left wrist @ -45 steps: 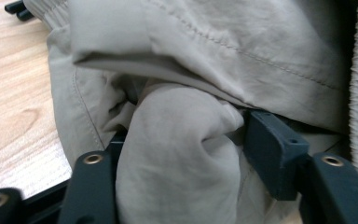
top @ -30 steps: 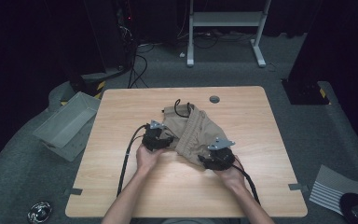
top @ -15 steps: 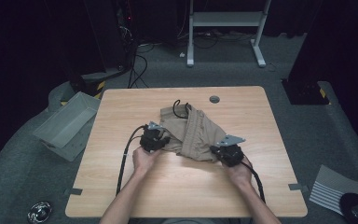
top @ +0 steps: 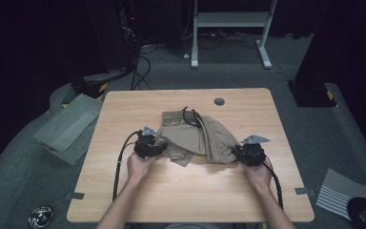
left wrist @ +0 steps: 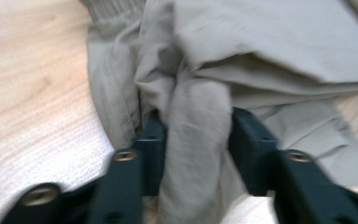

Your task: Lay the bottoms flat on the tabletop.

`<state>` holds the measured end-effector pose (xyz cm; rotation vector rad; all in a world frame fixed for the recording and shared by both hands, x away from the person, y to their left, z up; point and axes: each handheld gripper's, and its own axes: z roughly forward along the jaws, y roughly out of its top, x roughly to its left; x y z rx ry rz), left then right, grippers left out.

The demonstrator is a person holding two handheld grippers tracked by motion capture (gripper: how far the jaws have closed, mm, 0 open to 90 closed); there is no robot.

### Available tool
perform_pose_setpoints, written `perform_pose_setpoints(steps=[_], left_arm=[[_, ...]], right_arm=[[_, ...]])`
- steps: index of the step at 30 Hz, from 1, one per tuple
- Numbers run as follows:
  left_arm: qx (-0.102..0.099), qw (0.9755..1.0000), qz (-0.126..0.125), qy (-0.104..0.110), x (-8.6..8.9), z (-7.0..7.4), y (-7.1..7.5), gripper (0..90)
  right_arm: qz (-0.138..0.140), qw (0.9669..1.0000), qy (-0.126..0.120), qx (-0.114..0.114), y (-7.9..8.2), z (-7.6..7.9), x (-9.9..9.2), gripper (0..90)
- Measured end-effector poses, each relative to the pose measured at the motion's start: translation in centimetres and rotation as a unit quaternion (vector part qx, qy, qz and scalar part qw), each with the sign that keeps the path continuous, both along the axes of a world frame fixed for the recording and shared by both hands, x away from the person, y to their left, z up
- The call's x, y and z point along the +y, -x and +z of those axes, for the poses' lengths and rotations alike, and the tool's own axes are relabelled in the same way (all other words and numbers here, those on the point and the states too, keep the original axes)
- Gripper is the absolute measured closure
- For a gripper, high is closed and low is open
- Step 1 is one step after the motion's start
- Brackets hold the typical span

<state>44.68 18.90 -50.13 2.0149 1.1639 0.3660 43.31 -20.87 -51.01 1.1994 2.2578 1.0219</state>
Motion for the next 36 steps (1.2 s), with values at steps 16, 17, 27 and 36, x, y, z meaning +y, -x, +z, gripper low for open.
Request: perform_pose_setpoints(steps=[16,17,27,36], left_arm=[[0.005,0.9999,0.010,0.009,-1.1,0.5,-0.7,65.6],[0.007,0.9999,0.007,0.000,-1.1,0.4,-0.7,69.4],[0.008,0.9997,0.003,-0.023,0.2,0.9,-0.1,82.8],[0.016,0.9995,0.015,-0.023,1.5,0.0,0.2,82.3]], right_arm=[[0.078,0.9963,0.028,0.022,0.2,-0.3,4.3,56.1],[0.079,0.9960,0.034,0.023,0.1,-0.7,4.4,60.2],[0.083,0.9953,0.049,0.005,0.3,0.1,3.2,88.6],[-0.011,0.9999,0.002,0.009,-1.3,1.1,-1.7,88.2]])
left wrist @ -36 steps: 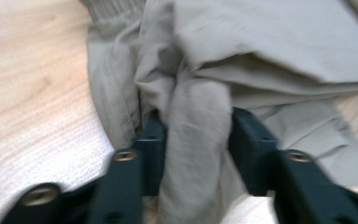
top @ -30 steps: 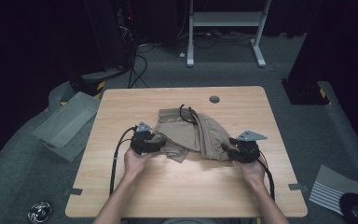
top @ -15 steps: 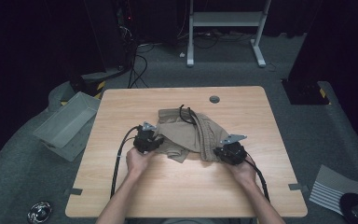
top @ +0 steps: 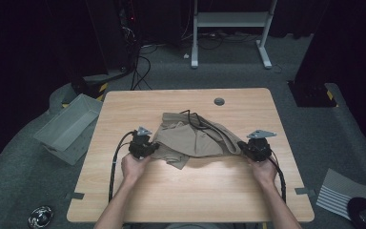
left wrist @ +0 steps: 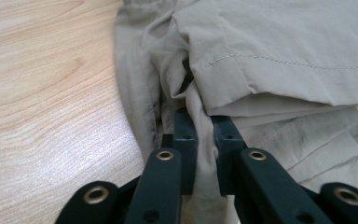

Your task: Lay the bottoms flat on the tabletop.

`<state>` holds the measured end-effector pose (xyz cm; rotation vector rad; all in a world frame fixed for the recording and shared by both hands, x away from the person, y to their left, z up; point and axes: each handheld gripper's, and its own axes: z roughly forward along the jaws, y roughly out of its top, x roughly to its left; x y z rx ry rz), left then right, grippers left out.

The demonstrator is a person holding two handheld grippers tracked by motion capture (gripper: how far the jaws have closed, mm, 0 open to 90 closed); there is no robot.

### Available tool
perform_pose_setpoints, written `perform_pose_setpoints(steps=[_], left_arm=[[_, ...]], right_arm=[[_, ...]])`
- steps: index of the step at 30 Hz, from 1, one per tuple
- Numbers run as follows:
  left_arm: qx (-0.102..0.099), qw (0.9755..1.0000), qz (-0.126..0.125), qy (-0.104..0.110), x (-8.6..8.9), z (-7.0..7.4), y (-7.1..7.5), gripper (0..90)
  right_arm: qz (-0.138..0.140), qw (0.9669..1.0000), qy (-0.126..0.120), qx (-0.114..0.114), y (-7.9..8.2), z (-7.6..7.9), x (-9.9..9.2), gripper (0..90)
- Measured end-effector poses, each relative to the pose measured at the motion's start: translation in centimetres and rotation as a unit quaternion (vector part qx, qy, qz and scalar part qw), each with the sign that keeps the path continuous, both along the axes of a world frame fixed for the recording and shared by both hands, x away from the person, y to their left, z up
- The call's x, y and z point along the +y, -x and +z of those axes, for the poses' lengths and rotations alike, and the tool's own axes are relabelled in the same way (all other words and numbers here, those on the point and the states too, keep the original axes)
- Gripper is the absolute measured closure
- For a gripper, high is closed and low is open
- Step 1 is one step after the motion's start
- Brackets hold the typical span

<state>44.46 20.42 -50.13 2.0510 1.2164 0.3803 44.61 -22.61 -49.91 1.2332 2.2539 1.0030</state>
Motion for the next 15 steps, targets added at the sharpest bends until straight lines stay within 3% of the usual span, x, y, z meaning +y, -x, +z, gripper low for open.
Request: perform_pose_setpoints(steps=[2,4,7,11,15], left_arm=[[-0.007,1.0000,-0.004,0.003,-0.2,0.3,0.3,72.7],[-0.018,0.9998,-0.008,0.002,-0.4,0.8,0.7,55.9],[-0.026,0.9992,-0.018,0.024,-0.6,1.6,1.2,40.9],[-0.034,0.9986,-0.018,0.037,-0.6,2.0,1.5,34.8],[-0.026,0.9973,0.001,0.069,-0.3,1.7,0.8,34.9]], right_arm=[[0.002,0.9998,0.003,0.018,-0.2,-0.9,0.0,86.6],[0.004,0.9999,0.000,0.010,0.3,-1.0,0.2,76.8],[0.014,0.9998,-0.012,0.000,1.1,-0.3,0.3,62.4],[0.022,0.9996,-0.008,-0.017,2.4,0.8,0.1,53.8],[0.037,0.9990,0.000,-0.025,4.1,1.1,-0.3,50.9]])
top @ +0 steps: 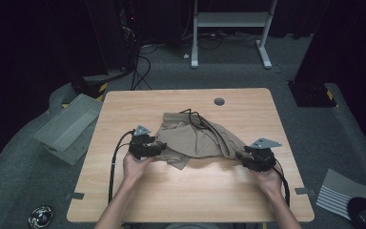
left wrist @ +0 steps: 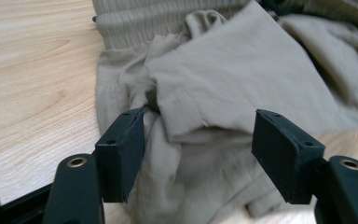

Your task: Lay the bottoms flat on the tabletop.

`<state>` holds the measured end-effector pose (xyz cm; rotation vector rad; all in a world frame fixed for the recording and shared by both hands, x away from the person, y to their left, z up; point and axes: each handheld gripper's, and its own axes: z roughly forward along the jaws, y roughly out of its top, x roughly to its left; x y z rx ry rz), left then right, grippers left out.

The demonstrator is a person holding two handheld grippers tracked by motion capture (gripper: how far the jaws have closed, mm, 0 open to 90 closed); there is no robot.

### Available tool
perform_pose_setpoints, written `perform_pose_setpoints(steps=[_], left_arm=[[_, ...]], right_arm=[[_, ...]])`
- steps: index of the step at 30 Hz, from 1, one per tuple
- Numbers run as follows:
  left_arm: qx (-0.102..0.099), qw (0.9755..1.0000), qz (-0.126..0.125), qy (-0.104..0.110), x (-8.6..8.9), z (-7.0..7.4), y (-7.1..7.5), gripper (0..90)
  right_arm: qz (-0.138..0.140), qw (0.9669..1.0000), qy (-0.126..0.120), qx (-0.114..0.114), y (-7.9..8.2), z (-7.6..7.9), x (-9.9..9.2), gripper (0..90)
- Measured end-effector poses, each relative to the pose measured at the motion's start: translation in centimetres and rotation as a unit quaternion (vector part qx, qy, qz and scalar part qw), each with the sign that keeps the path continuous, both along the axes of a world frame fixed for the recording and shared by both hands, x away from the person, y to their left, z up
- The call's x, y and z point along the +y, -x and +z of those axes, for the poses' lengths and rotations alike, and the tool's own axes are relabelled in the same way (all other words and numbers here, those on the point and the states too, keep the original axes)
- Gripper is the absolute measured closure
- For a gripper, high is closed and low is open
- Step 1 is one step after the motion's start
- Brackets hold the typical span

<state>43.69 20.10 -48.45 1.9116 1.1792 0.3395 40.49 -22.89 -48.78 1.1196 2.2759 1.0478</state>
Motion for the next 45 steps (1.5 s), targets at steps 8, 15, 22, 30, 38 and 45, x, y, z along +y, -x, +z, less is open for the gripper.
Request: perform_pose_setpoints(steps=[8,15,22,30,38,45], left_arm=[[0.012,0.9994,0.010,-0.031,-1.1,-0.6,-1.2,57.6],[0.022,0.9988,-0.008,-0.044,-1.0,-0.7,-1.1,80.1],[0.024,0.9984,-0.027,-0.044,-0.3,-0.6,0.2,83.7],[0.032,0.9969,-0.045,-0.056,-0.1,-1.1,0.8,82.5],[0.003,0.9996,-0.012,-0.024,0.1,0.0,0.2,46.9],[0.004,0.9995,-0.010,-0.029,-1.3,-0.1,-1.1,50.0]], right_arm=[[0.031,0.9993,0.022,-0.004,2.1,-1.0,0.7,45.9],[0.036,0.9984,0.033,-0.026,0.3,-1.2,3.1,66.7],[-0.003,0.9990,-0.020,-0.040,-1.4,0.9,1.0,79.4],[-0.102,0.9946,-0.012,0.015,-6.4,0.0,-2.1,78.0],[-0.114,0.9933,-0.017,-0.006,-5.5,0.6,-1.8,53.5],[-0.089,0.9934,-0.029,-0.066,-2.4,2.7,-0.9,51.5]])
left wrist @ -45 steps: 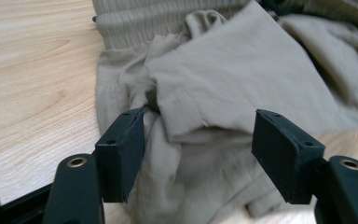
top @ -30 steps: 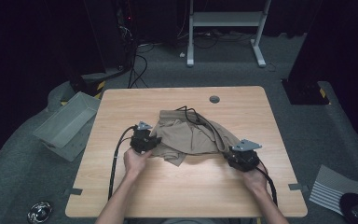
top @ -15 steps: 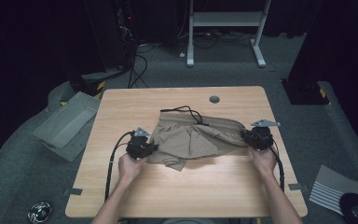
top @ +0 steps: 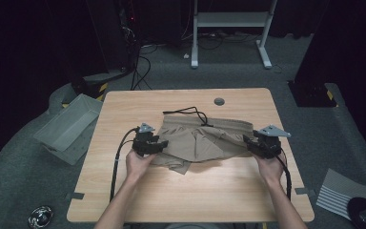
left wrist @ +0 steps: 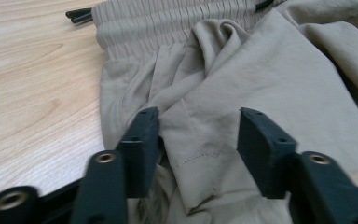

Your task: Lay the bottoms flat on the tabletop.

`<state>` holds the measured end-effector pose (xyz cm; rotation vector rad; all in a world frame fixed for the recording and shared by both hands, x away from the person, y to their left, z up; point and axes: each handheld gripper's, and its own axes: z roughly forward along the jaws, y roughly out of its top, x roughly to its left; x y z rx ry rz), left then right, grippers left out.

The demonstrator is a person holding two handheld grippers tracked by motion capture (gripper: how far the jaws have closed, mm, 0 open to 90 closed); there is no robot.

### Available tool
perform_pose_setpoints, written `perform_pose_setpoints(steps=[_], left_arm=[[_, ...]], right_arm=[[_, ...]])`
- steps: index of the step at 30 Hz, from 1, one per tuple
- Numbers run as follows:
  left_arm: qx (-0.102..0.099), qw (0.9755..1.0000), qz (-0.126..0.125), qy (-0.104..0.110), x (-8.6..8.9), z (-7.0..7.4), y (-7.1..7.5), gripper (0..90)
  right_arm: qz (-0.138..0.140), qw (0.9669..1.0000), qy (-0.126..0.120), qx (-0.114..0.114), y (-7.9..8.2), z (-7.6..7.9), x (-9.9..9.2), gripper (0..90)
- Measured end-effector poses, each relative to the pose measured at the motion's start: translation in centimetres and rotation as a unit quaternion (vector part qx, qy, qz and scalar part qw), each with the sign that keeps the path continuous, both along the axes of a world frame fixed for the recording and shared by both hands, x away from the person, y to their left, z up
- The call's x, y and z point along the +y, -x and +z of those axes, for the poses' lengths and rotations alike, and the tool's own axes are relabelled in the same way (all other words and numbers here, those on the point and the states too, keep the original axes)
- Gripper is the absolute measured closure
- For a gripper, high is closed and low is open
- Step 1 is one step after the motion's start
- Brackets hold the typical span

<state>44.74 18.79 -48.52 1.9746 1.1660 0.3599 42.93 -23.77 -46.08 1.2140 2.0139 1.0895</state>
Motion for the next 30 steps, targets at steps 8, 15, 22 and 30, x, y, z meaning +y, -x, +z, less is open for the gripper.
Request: perform_pose_setpoints(steps=[8,15,22,30], left_arm=[[0.030,0.9991,-0.021,-0.022,-0.7,-1.2,-0.3,74.2],[0.012,0.9986,-0.036,-0.037,-0.1,0.1,0.7,84.2],[0.020,0.9974,-0.037,-0.058,0.7,0.1,1.3,85.7],[0.012,0.9997,-0.015,-0.016,0.5,0.4,0.7,55.3]], right_arm=[[0.046,0.9980,0.027,0.033,-1.0,-1.7,2.8,59.7],[0.060,0.9958,0.046,0.052,-2.2,-2.5,2.4,89.3],[0.000,0.9972,0.050,0.057,-3.3,-1.8,-0.8,88.7],[0.000,0.9990,0.024,0.038,-1.6,-1.7,0.0,57.9]])
